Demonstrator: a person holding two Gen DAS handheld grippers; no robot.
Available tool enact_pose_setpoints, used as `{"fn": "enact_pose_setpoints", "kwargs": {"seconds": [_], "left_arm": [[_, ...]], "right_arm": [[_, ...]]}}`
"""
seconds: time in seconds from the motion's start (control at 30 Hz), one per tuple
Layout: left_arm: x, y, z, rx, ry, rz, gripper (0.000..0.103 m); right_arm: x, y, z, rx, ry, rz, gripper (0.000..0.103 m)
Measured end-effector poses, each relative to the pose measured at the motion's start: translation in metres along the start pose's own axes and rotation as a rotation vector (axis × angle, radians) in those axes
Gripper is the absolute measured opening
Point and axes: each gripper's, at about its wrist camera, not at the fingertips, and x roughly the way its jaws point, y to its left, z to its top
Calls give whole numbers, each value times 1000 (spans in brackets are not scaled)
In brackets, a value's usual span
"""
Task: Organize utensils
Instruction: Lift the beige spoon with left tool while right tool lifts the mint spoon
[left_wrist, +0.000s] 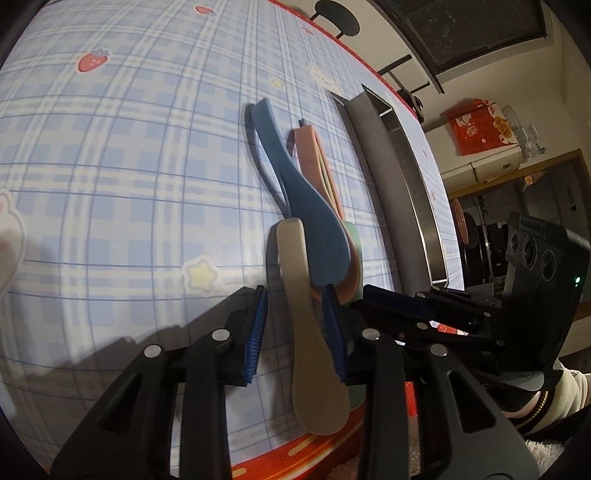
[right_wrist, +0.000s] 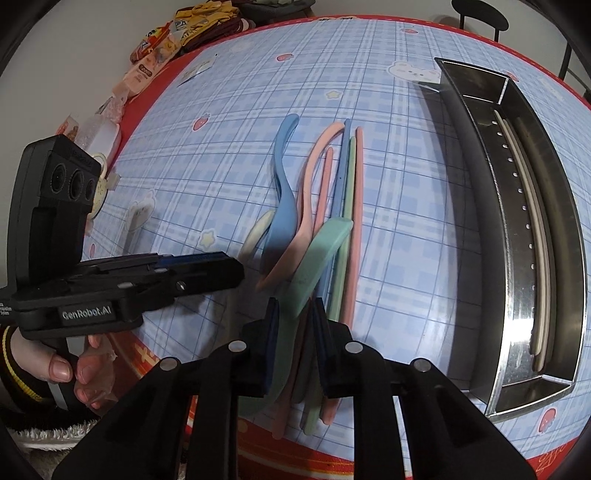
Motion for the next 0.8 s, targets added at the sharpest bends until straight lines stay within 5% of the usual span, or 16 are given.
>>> {"fn": "enact_pose_setpoints", "kwargs": {"seconds": [0.2, 0.8], "left_arm": [[9, -2, -1, -2, 26, -19, 22], [14, -12, -3, 19, 32, 11, 22]], "right_arm": [[6, 1, 4, 0, 9, 12, 18], [7, -5, 2, 37, 9, 50, 8]]}}
